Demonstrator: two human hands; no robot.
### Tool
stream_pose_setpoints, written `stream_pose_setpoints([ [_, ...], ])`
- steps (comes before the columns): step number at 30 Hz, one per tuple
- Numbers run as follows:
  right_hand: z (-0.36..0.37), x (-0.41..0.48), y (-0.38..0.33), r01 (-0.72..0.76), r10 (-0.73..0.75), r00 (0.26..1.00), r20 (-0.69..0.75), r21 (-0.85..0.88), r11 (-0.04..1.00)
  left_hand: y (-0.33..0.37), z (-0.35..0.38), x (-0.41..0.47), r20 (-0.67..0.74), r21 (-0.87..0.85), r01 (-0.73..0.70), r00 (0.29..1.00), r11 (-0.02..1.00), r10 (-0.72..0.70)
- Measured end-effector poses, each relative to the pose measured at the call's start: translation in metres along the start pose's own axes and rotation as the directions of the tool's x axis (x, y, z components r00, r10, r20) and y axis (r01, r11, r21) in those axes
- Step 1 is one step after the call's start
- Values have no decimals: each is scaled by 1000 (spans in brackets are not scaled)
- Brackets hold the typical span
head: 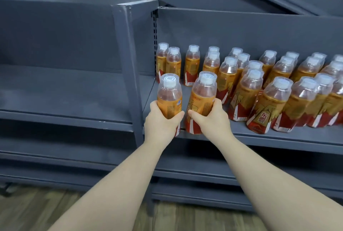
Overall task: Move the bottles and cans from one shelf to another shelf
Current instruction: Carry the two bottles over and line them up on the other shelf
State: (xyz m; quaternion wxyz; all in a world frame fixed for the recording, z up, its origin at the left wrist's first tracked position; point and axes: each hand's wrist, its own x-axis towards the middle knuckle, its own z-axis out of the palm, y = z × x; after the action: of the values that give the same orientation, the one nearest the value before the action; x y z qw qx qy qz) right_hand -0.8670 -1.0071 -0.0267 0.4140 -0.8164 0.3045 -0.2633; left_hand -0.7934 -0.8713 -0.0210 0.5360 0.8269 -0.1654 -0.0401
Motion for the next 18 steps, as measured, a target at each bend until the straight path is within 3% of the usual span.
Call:
stream_pose_setpoints([
  [7, 37, -66, -31, 22, -23, 994, 102, 14, 1000, -36, -64, -40, -45, -27, 40, 998, 999, -41],
  [18, 128, -111, -99, 139, -148, 942, 301, 51, 989, -86, -182, -53, -302, 0, 157, 941, 988, -150],
])
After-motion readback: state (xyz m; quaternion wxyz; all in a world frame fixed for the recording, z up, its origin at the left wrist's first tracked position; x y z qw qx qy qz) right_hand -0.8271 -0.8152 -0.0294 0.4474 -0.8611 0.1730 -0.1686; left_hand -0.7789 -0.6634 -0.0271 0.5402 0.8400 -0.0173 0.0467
